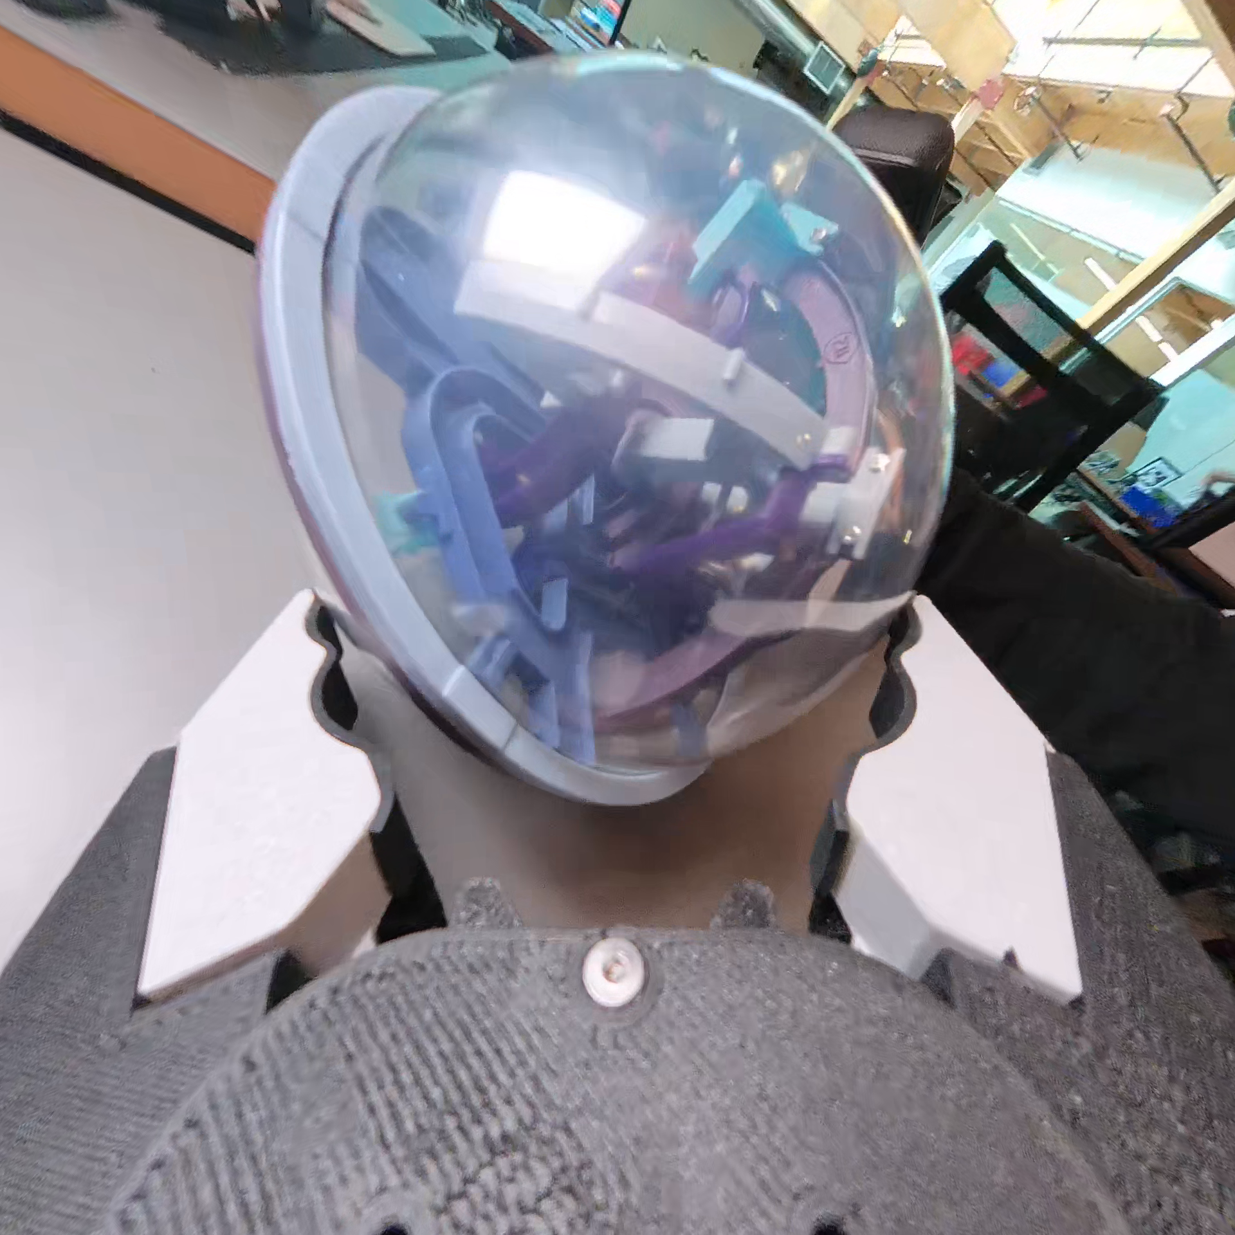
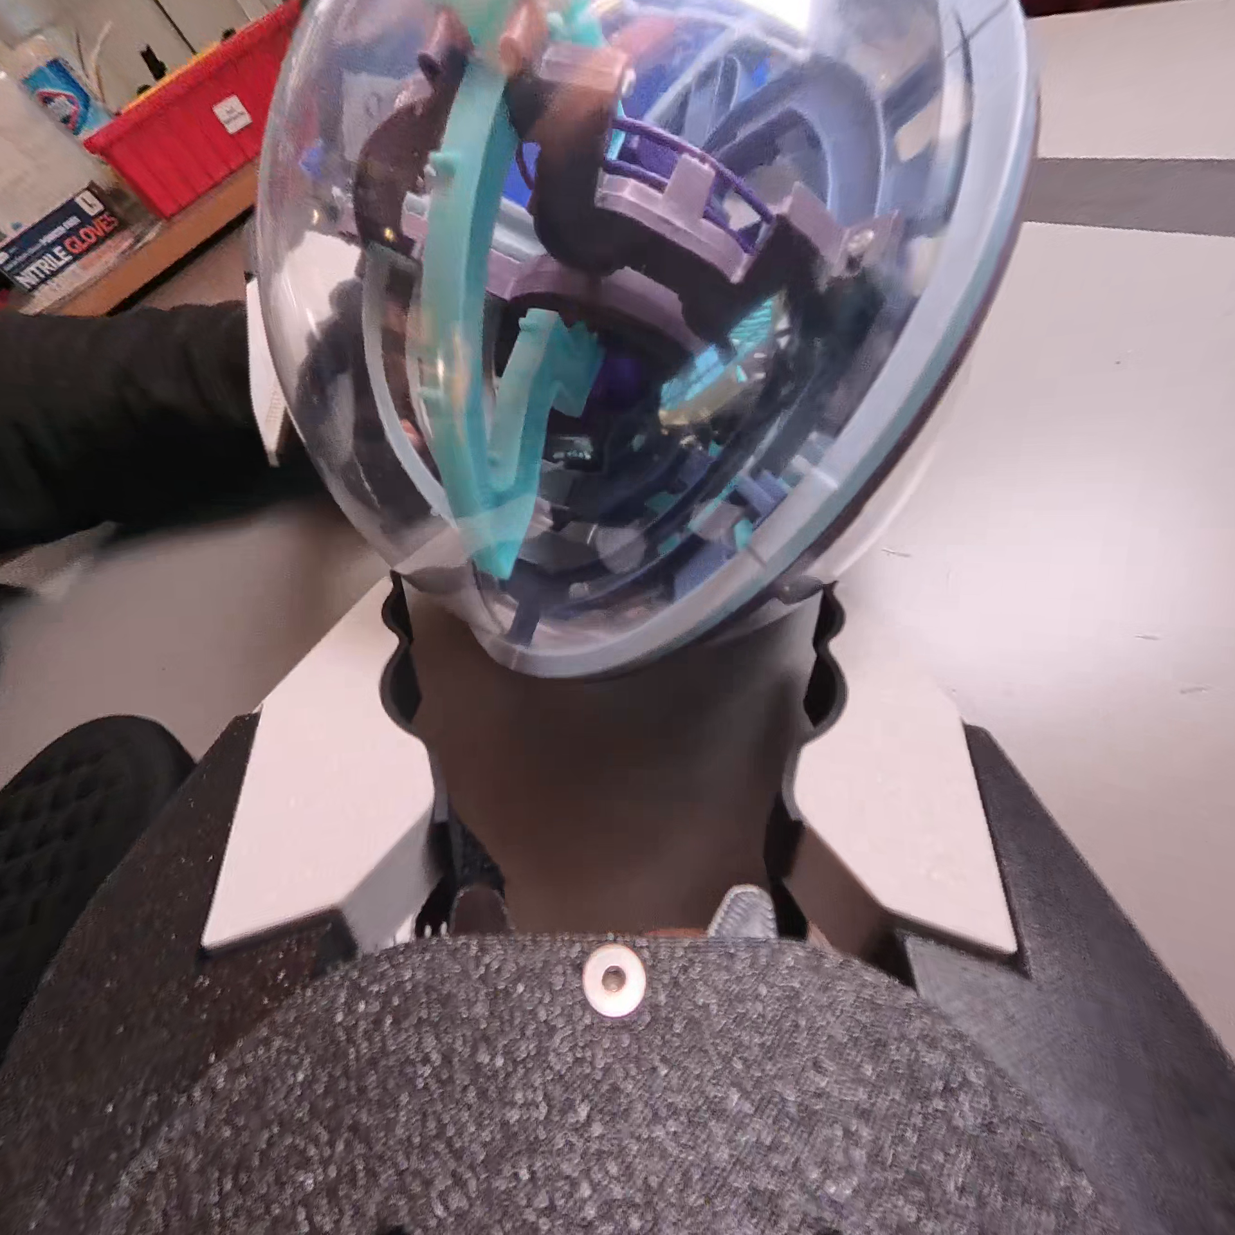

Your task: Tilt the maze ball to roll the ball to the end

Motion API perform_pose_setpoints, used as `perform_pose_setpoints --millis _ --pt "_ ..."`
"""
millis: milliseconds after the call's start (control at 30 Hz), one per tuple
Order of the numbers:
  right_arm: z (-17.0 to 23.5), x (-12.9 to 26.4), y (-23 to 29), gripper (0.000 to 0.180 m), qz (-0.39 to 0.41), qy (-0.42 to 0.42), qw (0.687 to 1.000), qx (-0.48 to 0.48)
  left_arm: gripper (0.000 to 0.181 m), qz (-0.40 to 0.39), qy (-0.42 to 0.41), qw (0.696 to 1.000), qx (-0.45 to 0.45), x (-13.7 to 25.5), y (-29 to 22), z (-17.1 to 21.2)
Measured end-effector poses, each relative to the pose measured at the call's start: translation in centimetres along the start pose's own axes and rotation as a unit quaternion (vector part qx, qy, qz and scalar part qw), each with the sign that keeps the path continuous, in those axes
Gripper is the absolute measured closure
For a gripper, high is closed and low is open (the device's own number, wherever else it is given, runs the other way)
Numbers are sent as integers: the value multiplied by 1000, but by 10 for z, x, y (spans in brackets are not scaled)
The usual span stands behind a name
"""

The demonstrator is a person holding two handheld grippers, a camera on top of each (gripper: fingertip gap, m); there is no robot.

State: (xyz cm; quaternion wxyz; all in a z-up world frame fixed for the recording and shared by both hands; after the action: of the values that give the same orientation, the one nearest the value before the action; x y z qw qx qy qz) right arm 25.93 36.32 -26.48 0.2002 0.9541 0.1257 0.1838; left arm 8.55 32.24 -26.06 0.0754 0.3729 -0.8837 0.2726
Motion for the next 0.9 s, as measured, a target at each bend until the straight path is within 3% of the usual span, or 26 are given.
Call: perform_pose_setpoints --millis 200,333,633,900 --pt "-11 -16 14 61 -12 -28 995 -93 22 3 34 990 133 15 1 -3" --pt "-15 -32 35 62 -14 -14 994 -104 22 6 86 975 206 40 -8 3" --pt "-51 -64 57 60 1 18 993 -113 22 15 83 959 269 86 -5 -4" --pt "-113 -98 98 61 -24 18 999 -35 22 -1 54 970 235 160 -23 -32"
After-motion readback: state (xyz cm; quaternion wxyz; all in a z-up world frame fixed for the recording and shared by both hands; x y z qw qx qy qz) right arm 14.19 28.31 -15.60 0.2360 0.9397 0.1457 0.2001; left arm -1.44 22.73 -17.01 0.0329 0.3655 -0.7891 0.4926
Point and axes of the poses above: each gripper's, where its closed fingertips meet, x back along the fingers, z out of its underside, y = z × x across the jaws, the point moved 8 cm from there along x, back along the fingers, and after that the axes turned 15 degrees about -z, right-handed, at the moved point
